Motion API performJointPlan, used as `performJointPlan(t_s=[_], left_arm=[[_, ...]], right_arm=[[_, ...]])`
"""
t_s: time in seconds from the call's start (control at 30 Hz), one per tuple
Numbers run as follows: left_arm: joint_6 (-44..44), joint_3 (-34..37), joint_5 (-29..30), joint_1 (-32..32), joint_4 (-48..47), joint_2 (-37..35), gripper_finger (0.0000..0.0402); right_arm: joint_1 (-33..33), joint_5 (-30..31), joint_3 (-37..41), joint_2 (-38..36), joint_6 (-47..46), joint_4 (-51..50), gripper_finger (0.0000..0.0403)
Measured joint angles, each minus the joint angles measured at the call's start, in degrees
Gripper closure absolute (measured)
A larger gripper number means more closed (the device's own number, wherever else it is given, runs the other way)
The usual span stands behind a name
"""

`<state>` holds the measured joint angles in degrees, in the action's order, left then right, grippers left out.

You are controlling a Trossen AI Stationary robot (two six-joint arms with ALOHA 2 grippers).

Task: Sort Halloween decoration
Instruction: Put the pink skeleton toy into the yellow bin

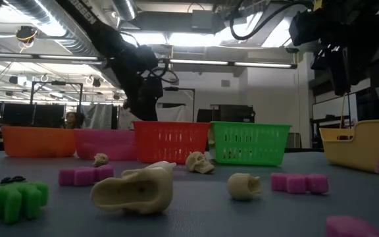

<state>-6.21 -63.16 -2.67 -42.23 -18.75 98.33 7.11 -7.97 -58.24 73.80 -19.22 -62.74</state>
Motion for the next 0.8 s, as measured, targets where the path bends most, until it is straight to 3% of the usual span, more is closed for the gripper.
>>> performJointPlan(t_s=[0.8], left_arm=[[0.08,0.0,0.46,0.28,0.01,8.97,0.0198]], right_arm=[[0.04,0.02,0.0,0.0,0.0,0.31,0.0207]])
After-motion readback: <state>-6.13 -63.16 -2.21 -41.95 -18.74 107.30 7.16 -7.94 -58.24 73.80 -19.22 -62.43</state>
